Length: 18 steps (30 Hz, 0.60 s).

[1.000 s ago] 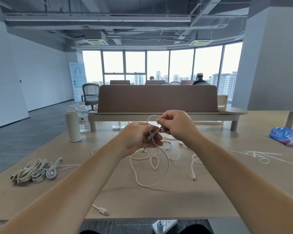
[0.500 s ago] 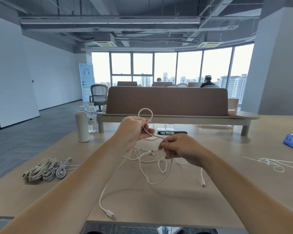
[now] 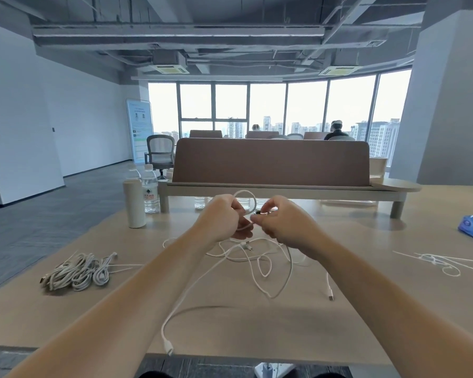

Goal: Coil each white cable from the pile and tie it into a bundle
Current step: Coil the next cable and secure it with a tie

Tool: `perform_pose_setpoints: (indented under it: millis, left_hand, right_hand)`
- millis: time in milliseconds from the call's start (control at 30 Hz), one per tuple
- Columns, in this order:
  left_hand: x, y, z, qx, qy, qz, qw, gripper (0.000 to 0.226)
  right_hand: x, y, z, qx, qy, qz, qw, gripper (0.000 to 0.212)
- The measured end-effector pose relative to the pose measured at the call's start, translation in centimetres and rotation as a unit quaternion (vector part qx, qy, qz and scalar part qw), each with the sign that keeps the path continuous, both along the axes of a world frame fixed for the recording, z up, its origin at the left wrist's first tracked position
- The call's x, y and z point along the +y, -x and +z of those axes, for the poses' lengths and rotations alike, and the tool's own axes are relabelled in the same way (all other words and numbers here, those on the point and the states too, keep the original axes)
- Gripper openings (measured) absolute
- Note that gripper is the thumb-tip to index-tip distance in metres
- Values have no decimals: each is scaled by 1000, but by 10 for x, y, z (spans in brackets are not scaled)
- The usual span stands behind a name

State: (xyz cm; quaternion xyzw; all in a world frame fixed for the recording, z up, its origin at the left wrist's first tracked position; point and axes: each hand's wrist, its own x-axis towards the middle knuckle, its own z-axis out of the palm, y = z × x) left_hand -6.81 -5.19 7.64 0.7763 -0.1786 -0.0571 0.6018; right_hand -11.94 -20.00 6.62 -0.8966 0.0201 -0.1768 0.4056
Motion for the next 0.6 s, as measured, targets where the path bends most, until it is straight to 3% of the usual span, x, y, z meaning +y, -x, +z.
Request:
perform_pose_setpoints:
  millis: [200, 333, 500, 600]
  left_hand:
    - [9, 6, -4, 11, 17, -79, 997, 8]
    - [11, 11, -4, 42, 6, -117, 992, 9]
    - [19, 7, 1, 172, 57, -155, 971, 58]
    - [22, 3, -1, 209, 67, -184, 958, 67]
  right_hand:
    - [-4, 2, 7, -51, -58, -21, 997, 18]
    - [-4, 3, 6, -48, -7, -44, 998, 24]
    - [-6, 2, 5, -51, 62, -38, 996, 27]
    - [-7, 2, 5, -48, 73, -23, 996, 23]
